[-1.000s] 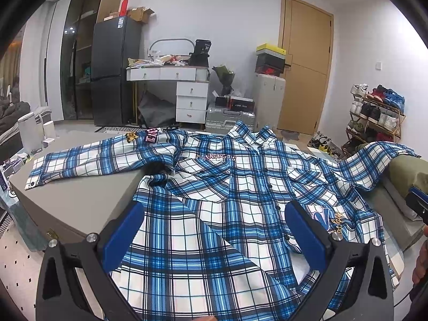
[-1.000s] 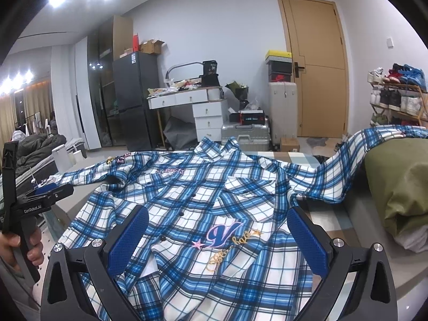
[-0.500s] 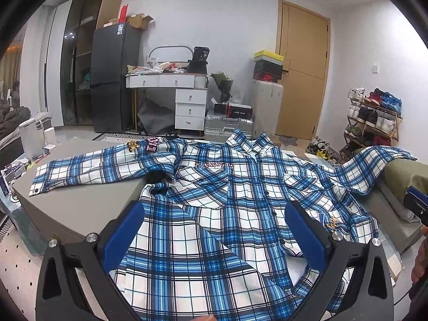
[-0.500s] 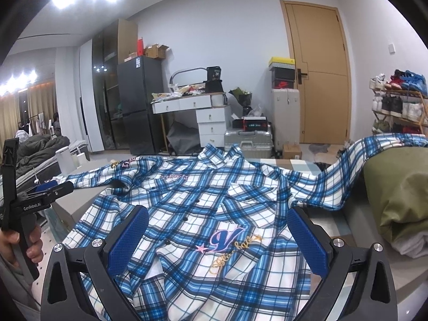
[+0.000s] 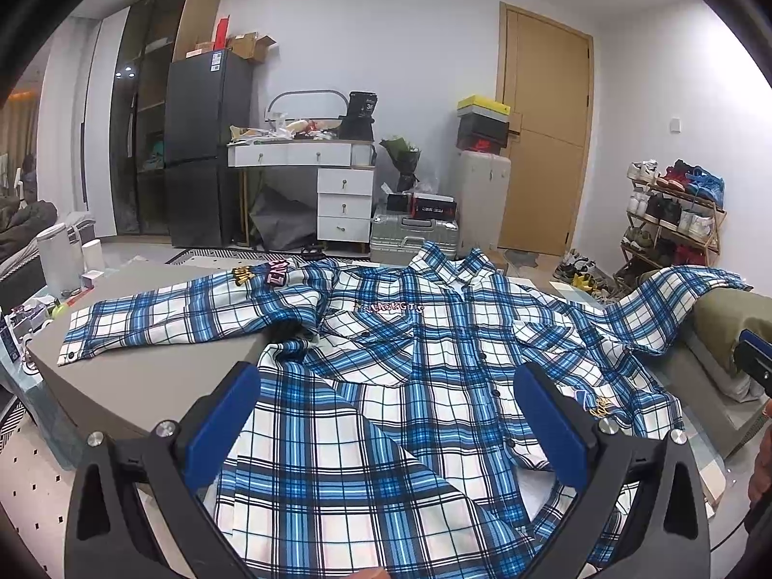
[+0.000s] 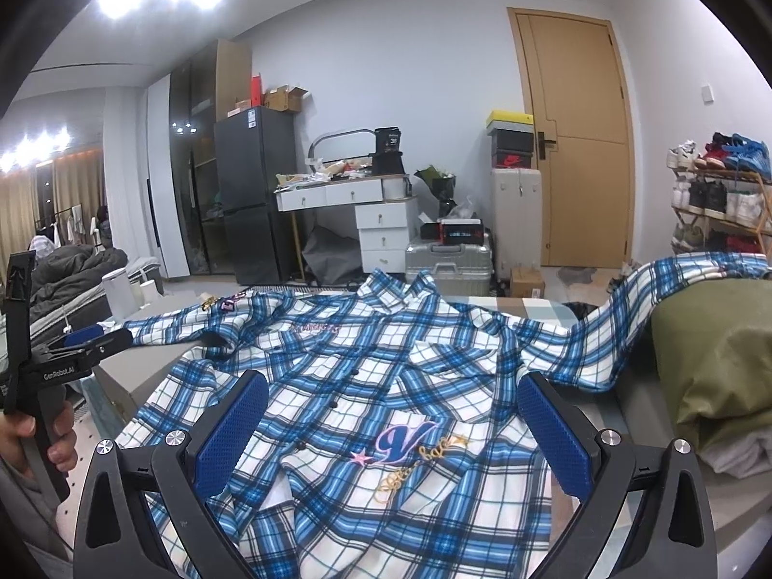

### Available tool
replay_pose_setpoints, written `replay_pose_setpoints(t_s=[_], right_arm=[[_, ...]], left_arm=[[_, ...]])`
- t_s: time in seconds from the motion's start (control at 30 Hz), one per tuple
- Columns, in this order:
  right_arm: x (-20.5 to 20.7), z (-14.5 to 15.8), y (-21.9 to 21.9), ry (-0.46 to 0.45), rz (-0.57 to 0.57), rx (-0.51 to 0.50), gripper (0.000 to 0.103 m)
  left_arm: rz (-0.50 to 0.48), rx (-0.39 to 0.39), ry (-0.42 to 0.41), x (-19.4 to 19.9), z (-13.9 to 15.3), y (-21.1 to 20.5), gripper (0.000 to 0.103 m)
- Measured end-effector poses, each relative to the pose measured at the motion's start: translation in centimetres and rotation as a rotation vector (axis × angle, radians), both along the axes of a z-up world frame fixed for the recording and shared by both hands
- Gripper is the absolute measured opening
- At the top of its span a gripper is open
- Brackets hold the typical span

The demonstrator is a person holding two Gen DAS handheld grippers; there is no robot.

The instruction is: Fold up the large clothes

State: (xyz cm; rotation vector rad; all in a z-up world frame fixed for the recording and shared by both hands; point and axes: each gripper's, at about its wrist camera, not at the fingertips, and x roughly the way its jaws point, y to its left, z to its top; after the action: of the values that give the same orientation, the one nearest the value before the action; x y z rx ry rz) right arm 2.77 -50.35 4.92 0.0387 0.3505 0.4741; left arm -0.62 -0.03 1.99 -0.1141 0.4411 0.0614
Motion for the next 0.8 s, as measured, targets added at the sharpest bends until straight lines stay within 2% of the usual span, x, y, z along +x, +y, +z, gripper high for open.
replay_pose_setpoints(t_s=[0.17, 0.47, 0.6, 0.7, 0.8], right_arm=[[0.6, 0.4, 0.1, -0.012, 0.011, -0.016, 0.103], [2.5, 1.7, -0.4, 0.023, 0.016, 0.009, 0.103], [3.4, 2.7, -0.8, 0.051, -0.01, 0.006, 0.103], [4.1, 3.0, -1.5, 0.074, -0.029, 0.031, 0.103], [4.5, 3.0, -2.0, 0.071, -0.064, 0.013, 0.103]], left_arm=[[0.01, -0.011, 0.005, 0.5, 0.1, 0.3, 0.102], [-0.006, -0.026, 0.013, 1.6, 0.7, 0.2, 0.102], [-0.012, 0.003, 0.008, 2.4, 1.5, 0.0, 0.102], [-0.017, 0.005, -0.001, 3.0, 2.0, 0.2, 0.102], [-0.015, -0.002, 0.0, 3.5, 2.0, 0.5, 0.102]])
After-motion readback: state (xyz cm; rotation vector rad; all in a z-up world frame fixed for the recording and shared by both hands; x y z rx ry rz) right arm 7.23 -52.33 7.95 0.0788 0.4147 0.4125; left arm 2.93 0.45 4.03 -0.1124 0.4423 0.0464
